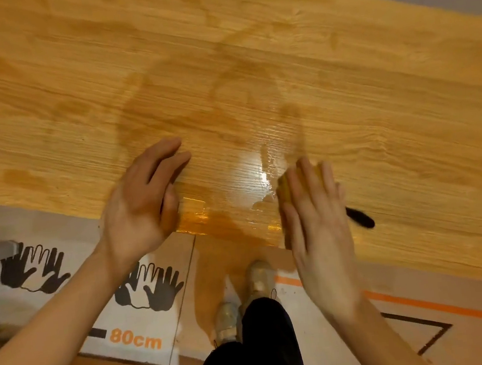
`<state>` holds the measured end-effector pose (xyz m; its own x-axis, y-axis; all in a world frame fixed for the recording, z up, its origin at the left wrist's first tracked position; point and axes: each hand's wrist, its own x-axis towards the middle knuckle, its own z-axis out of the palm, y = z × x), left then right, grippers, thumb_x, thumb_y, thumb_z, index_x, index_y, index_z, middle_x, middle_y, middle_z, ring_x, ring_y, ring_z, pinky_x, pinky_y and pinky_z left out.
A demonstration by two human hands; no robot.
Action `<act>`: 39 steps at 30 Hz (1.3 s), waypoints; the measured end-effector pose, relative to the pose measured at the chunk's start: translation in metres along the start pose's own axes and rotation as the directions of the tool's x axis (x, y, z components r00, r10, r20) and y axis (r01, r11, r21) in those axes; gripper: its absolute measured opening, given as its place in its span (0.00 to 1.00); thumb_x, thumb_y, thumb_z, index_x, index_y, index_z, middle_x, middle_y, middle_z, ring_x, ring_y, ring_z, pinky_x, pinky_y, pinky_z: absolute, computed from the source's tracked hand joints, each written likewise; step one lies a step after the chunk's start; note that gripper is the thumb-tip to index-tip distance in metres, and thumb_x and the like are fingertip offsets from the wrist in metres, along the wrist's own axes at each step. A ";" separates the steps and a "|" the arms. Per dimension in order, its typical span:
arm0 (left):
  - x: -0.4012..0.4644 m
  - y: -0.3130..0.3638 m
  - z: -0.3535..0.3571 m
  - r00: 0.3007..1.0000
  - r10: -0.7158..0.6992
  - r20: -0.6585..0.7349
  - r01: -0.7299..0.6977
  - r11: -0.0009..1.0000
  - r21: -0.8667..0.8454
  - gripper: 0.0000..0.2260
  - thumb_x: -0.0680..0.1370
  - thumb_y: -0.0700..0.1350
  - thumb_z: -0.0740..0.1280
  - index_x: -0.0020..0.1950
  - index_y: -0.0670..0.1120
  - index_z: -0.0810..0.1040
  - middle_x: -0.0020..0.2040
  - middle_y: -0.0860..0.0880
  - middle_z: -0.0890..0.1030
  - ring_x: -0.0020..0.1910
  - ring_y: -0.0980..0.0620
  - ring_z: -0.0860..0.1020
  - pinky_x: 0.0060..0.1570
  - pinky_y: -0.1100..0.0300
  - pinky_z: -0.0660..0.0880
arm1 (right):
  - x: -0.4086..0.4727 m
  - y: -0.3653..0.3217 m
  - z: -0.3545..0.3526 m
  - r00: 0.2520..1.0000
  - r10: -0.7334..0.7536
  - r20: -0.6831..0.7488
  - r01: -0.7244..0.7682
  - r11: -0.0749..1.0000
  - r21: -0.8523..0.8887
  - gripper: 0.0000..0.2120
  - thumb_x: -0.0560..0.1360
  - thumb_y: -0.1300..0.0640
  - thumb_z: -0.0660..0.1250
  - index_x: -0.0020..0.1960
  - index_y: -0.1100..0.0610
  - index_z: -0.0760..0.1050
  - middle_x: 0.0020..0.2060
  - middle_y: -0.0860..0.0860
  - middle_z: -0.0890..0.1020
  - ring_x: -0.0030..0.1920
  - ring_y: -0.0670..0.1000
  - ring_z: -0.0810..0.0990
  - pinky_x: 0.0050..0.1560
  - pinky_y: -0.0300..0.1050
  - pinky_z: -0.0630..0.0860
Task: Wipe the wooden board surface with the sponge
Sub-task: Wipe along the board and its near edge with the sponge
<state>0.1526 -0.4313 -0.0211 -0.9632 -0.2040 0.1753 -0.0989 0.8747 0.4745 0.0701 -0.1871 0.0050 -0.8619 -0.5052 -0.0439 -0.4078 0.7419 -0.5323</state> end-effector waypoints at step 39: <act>0.005 0.004 -0.009 0.993 -0.055 0.103 0.063 0.995 -0.074 0.20 0.80 0.42 0.59 0.69 0.36 0.76 0.72 0.40 0.75 0.71 0.41 0.74 0.65 0.46 0.76 | 0.002 -0.081 0.053 0.989 -0.120 0.085 0.116 0.992 0.050 0.20 0.82 0.56 0.59 0.73 0.54 0.67 0.75 0.51 0.64 0.78 0.57 0.54 0.75 0.65 0.55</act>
<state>0.1500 -0.4322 -0.0106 -0.9769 -0.2054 0.0586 -0.1408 0.8254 0.5467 0.1172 -0.2714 0.0031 -0.7780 -0.6261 -0.0511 -0.4894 0.6552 -0.5755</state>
